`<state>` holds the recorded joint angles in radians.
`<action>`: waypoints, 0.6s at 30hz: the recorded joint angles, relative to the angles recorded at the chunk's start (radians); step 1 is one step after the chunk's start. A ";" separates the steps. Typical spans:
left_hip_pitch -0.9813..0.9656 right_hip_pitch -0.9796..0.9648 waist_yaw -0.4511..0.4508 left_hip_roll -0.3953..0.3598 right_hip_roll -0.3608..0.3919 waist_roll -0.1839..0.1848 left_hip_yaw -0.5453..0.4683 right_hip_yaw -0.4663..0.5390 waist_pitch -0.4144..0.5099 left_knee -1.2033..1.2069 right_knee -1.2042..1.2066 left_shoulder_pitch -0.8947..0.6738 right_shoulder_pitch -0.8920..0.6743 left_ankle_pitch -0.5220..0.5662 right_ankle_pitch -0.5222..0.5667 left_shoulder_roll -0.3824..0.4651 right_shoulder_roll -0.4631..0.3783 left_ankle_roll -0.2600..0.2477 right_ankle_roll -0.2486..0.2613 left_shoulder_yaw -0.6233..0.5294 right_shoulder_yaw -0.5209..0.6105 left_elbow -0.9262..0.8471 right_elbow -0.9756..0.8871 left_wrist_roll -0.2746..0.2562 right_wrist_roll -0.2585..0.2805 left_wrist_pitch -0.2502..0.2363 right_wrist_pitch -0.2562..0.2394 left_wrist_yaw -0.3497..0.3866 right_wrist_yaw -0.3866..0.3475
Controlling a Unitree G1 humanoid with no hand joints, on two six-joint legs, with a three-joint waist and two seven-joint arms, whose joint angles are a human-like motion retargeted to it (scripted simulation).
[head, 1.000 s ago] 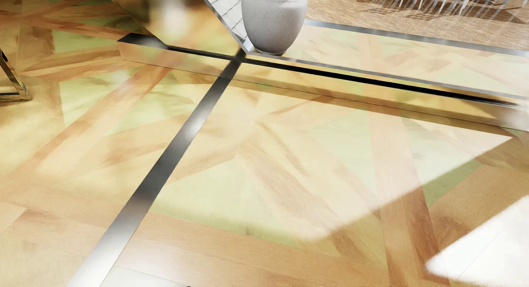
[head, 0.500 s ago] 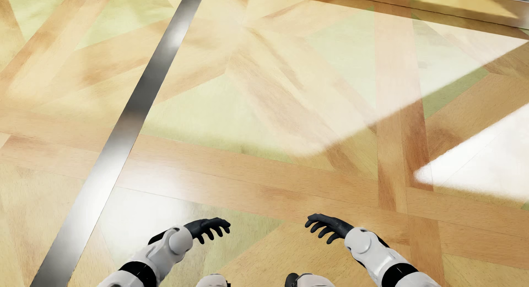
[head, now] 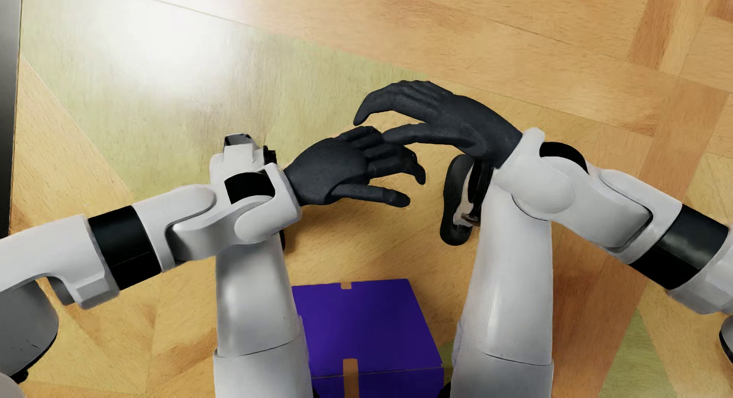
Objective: Sit on the dark purple box
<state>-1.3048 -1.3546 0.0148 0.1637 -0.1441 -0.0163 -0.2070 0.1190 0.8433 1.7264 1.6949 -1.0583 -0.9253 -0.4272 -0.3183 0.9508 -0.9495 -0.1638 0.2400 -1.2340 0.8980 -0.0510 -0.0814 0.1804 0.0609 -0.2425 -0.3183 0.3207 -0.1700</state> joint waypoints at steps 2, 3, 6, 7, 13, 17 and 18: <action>-0.078 -0.085 0.002 0.002 -0.006 0.000 -0.020 0.021 0.034 0.112 0.114 0.082 0.047 -0.022 -0.015 0.058 -0.069 -0.009 0.015 0.117 -0.056 -0.071 -0.117 0.006 0.020 -0.020 -0.041 0.080 -0.083; -0.106 -0.116 0.004 0.003 -0.012 0.000 -0.030 0.030 0.044 0.156 0.160 0.119 0.085 -0.028 -0.018 0.074 -0.092 -0.015 0.021 0.163 -0.099 -0.100 -0.157 0.005 0.025 -0.022 -0.052 0.110 -0.113; -0.134 -0.144 0.002 0.005 -0.021 0.003 -0.046 0.041 0.053 0.243 0.249 0.230 0.179 -0.024 -0.006 0.084 -0.101 -0.021 0.021 0.281 -0.188 -0.129 -0.190 0.015 0.014 -0.021 -0.059 0.124 -0.124; -0.129 -0.140 -0.001 0.006 -0.021 0.002 -0.050 0.044 0.045 0.260 0.267 0.260 0.203 -0.019 0.004 0.073 -0.082 -0.023 0.019 0.309 -0.208 -0.120 -0.178 0.021 0.002 -0.014 -0.050 0.111 -0.108; 0.023 0.001 -0.004 0.025 -0.029 0.014 -0.034 0.043 -0.028 0.280 0.289 0.483 0.392 0.034 0.064 -0.136 0.127 -0.018 -0.001 0.532 -0.355 0.099 0.031 0.071 -0.086 0.017 0.016 -0.059 0.039; 0.138 0.112 -0.011 0.038 -0.031 0.008 -0.020 0.034 -0.105 0.275 0.285 0.598 0.540 0.046 0.073 -0.306 0.370 -0.015 -0.017 0.647 -0.506 0.280 0.219 0.092 -0.167 0.023 0.036 -0.135 0.075; 0.159 0.132 -0.013 0.038 -0.030 0.006 -0.018 0.033 -0.124 0.270 0.282 0.618 0.567 0.050 0.076 -0.342 0.433 -0.012 -0.020 0.672 -0.542 0.322 0.266 0.094 -0.174 0.026 0.042 -0.143 0.067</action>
<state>-1.1453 -1.2226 0.0020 0.2014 -0.1738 -0.0105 -0.2248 0.1522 0.7193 1.9961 1.9766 -0.4407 -0.3583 -0.3771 -0.2425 0.6087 -0.5163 -0.1762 0.2197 -0.5625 0.3560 0.2715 0.1850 0.2747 -0.1133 -0.2164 -0.2767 0.1780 -0.1030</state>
